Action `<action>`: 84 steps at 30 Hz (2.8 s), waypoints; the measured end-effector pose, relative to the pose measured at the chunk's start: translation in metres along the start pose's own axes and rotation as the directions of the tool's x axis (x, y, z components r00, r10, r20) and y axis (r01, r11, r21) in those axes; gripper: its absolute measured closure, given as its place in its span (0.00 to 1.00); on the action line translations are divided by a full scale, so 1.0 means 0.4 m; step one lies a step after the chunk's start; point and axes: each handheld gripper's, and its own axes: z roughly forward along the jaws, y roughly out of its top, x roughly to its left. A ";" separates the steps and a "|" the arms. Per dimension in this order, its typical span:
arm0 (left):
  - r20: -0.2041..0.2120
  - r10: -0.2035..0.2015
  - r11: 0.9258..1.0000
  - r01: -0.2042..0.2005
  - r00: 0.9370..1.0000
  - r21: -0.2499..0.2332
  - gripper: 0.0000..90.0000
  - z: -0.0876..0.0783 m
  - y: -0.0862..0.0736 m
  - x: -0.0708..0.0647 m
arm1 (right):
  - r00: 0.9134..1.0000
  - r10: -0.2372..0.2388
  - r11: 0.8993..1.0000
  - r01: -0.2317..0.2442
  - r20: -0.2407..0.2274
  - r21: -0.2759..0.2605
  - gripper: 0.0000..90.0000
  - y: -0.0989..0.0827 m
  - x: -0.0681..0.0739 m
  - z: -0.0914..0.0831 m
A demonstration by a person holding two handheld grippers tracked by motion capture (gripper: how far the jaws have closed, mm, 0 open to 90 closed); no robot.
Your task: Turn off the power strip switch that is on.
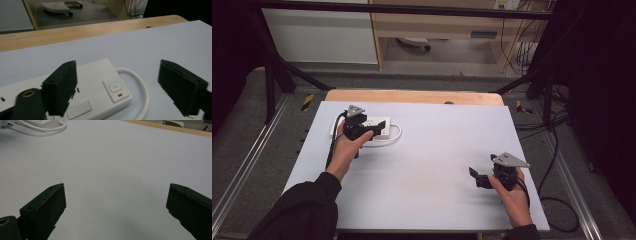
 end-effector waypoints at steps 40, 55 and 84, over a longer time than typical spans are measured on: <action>0.111 0.007 0.996 0.003 0.994 -0.086 0.06 -0.194 0.049 -0.018 | 1.000 0.011 1.000 -0.011 -0.020 0.000 0.02 -0.001 -0.001 0.001; 0.121 0.010 0.993 0.004 0.993 -0.114 0.06 -0.263 0.045 -0.014 | 1.000 0.005 1.000 -0.005 -0.019 0.002 0.02 -0.001 -0.001 0.002; 0.115 0.007 0.981 0.016 0.993 -0.192 0.06 -0.425 0.024 0.021 | 1.000 0.002 1.000 -0.002 -0.011 0.009 0.02 -0.001 0.001 0.003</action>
